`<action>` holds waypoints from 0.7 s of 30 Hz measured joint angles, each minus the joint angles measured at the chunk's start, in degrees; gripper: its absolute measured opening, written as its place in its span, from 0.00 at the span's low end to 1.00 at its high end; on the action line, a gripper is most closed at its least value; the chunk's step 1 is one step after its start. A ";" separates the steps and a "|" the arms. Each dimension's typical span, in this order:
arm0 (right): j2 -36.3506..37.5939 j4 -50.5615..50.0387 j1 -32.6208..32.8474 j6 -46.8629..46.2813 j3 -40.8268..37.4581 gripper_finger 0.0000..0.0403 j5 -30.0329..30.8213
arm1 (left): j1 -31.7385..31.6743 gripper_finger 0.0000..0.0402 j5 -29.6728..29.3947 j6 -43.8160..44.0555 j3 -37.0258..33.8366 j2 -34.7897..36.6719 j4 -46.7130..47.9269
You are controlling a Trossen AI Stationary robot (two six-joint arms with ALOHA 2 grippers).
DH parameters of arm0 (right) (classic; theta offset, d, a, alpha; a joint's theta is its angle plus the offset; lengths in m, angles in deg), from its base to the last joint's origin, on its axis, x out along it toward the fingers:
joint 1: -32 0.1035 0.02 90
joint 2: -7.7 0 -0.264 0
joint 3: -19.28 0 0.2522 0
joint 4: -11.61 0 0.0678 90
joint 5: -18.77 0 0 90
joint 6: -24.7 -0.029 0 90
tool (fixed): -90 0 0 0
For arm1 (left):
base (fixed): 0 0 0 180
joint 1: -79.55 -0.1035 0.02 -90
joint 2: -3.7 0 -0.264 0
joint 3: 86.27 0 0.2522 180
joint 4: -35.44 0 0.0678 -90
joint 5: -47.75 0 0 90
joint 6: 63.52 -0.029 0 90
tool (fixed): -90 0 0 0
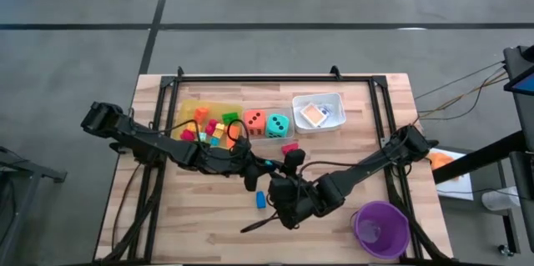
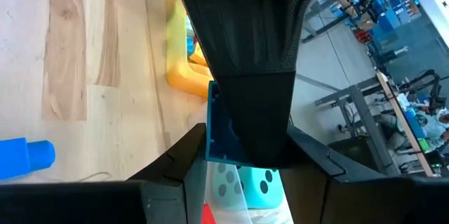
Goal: Pick & Place Toys
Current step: Put the light blue game piece into the yellow bin
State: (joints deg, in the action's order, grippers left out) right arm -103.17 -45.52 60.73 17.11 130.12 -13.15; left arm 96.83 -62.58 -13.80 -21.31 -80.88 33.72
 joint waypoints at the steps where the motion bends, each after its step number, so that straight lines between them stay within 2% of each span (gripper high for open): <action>1: 0.00 0.00 0.00 0.02 0.00 0.33 0.00 | 0.00 0.21 0.04 0.01 0.00 0.00 0.00; 5: 0.00 0.10 -0.01 -0.02 0.00 0.38 -0.59 | 0.00 0.21 0.41 0.02 -0.03 0.00 -0.07; 15: 0.13 0.69 -0.41 -4.02 0.15 0.73 -3.09 | 0.00 0.21 0.65 -0.89 -0.17 -0.06 0.15; 21: 0.13 0.13 -0.06 -7.20 0.15 0.87 -4.57 | -0.30 0.21 0.61 -1.94 -0.17 0.40 1.84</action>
State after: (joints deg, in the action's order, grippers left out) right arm -103.04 -45.39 60.66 9.91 130.27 -17.71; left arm 96.53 -61.97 -15.74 -21.48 -80.48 35.56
